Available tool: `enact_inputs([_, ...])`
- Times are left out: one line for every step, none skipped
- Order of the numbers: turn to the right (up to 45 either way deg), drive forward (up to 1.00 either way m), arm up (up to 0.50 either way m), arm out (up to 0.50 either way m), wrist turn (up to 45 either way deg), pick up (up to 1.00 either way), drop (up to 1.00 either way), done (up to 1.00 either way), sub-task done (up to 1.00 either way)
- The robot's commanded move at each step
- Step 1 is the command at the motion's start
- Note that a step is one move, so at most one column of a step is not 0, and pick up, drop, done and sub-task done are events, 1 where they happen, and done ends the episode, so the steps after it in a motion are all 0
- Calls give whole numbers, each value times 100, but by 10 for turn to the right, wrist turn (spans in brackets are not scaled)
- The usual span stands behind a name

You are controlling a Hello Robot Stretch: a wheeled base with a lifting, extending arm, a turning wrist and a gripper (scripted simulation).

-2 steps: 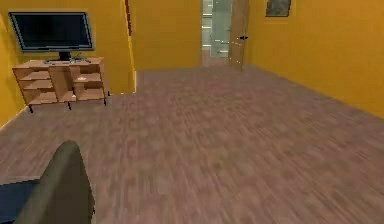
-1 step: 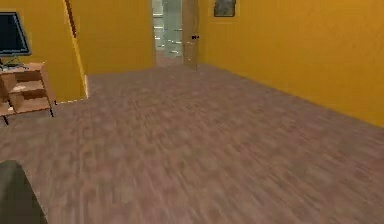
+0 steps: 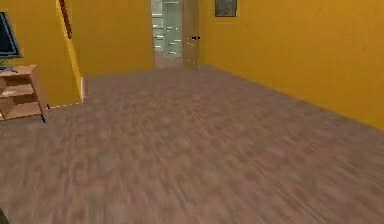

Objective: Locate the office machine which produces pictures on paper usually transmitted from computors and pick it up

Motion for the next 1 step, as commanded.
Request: enact_inputs([-60,0,0,0,0,0,0,0,0])
